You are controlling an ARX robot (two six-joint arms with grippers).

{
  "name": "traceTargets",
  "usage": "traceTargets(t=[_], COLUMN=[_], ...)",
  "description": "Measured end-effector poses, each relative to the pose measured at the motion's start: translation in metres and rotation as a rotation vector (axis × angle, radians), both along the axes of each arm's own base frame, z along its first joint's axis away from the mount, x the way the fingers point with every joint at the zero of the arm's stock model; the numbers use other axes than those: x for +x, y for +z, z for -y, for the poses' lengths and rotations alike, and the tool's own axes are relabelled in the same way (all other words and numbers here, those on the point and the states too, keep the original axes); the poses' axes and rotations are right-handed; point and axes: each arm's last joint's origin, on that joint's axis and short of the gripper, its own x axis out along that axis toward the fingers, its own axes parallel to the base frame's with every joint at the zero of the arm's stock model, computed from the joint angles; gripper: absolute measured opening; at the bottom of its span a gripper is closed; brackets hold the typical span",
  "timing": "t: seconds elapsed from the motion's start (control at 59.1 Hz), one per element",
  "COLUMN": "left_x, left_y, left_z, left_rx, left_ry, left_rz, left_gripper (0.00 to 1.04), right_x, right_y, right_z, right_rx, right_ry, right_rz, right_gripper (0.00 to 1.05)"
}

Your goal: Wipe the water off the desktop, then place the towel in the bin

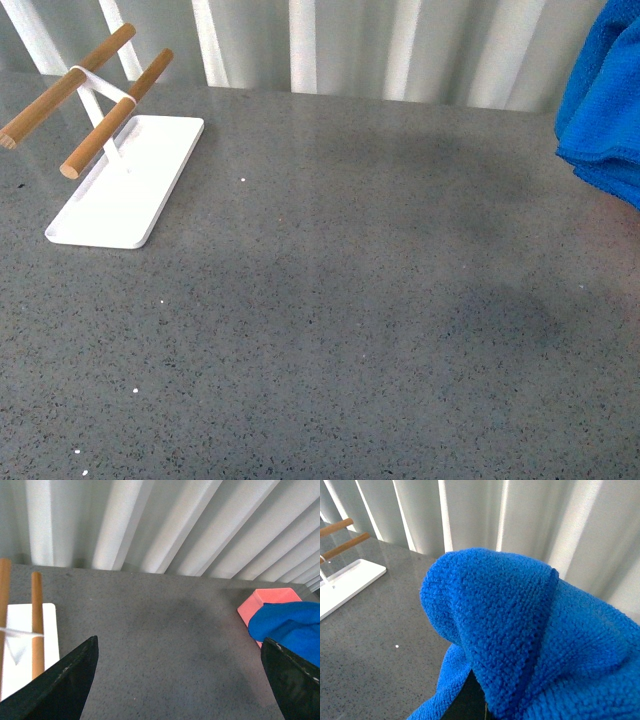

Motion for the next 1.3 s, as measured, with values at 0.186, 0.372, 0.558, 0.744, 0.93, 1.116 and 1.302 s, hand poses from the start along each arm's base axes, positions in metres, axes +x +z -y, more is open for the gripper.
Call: traceTargets(t=[0.186,0.372,0.558,0.744,0.93,1.116,1.302], left_x=[-0.043,-0.089,-0.12,-0.139,-0.154,-0.163,-0.17], left_y=[-0.014,-0.037,-0.073,-0.087,-0.098,-0.105,-0.109], left_z=[-0.023,-0.016,-0.003,0.002,0.002,0.002,0.002], left_rx=[0.038,0.244,0.266,0.262,0.263,0.263,0.263], left_ry=[-0.001,0.462,0.494,0.471,0.472,0.471,0.472], left_rz=[0.0,0.333,0.313,0.333,0.331,0.329,0.332], left_gripper=[0.98,0.63,0.16,0.04,0.04,0.03,0.03], right_x=[0.003,0.003,0.002,-0.006,-0.017,-0.018,-0.018], right_y=[-0.011,-0.014,-0.016,-0.019,-0.014,-0.016,-0.016], right_z=[0.0,-0.007,-0.007,-0.003,-0.002,-0.002,-0.002], right_rx=[-0.017,-0.018,-0.032,-0.04,-0.031,-0.033,-0.034], right_ry=[-0.05,-0.028,-0.045,-0.07,-0.079,-0.086,-0.088], right_rz=[-0.045,-0.053,-0.069,-0.088,-0.063,-0.076,-0.078], right_gripper=[0.06,0.06,0.06,0.06,0.06,0.06,0.06])
